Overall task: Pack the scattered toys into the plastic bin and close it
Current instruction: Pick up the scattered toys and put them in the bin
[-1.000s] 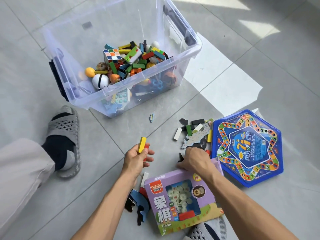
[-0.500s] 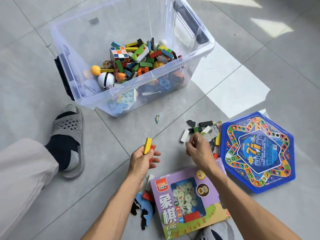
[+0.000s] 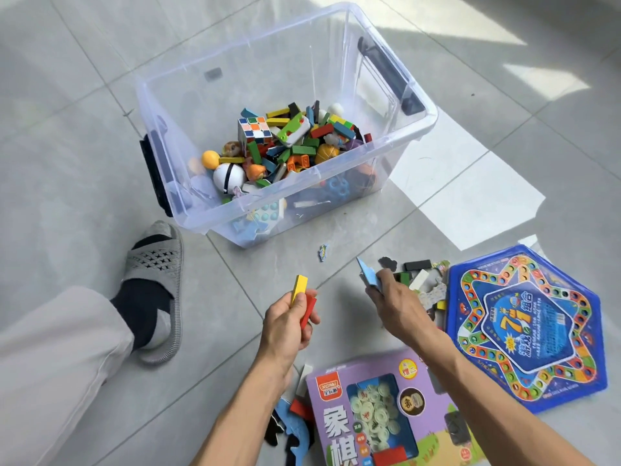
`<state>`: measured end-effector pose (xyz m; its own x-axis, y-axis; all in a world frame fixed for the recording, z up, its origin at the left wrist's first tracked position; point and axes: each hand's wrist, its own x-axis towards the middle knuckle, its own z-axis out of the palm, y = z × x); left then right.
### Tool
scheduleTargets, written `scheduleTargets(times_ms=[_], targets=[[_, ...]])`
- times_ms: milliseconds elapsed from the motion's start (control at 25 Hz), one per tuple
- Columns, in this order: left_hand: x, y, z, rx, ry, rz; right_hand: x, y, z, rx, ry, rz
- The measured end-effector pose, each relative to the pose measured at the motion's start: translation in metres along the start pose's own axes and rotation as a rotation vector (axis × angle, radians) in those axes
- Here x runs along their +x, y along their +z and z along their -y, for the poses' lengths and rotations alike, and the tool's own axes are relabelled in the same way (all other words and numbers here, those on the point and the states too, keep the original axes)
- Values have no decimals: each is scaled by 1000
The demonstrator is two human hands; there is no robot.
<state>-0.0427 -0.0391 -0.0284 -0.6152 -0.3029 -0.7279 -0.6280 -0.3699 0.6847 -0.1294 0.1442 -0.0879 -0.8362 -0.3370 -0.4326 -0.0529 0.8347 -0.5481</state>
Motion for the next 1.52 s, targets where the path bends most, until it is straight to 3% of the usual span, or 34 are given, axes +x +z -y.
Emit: scheduleTargets(times_ms=[240, 400, 480, 560, 720, 800, 920, 1040, 1160, 1240, 1360, 1440, 1520], targets=[[-42, 17, -161, -213, 373, 84, -3, -113, 152, 612, -235, -133], [-38, 10, -226, -93, 407, -65, 23, -166, 193, 769, -137, -157], [-40, 5, -205, -17, 523, -182, 21, -153, 169, 686, -73, -319], [-37, 9, -158, 8, 569, -224, 12, -116, 126, 618, 17, -330], [20, 31, -60, 287, 281, -227, -7, -34, 30, 298, 221, -227], [62, 45, -33, 560, 295, -267, -14, -14, -4, 169, 279, -259], [116, 58, -13, 985, 496, -257, -6, -2, -33, -55, 213, -260], [141, 57, -1, 1195, 524, -173, 6, 6, -46, -277, 87, -216], [130, 48, 18, 1212, 519, -157, 2, 16, -47, -285, 71, -216], [116, 43, 28, 1174, 525, -178, -3, 17, -42, -152, 118, -242], [102, 47, 33, 1033, 335, -216, -5, 9, -47, 76, 274, -332], [90, 44, 39, 926, 176, -214, -10, 12, -52, -79, 246, -254], [78, 44, 35, 765, 126, -212, -15, 16, -54, -282, 185, -195]])
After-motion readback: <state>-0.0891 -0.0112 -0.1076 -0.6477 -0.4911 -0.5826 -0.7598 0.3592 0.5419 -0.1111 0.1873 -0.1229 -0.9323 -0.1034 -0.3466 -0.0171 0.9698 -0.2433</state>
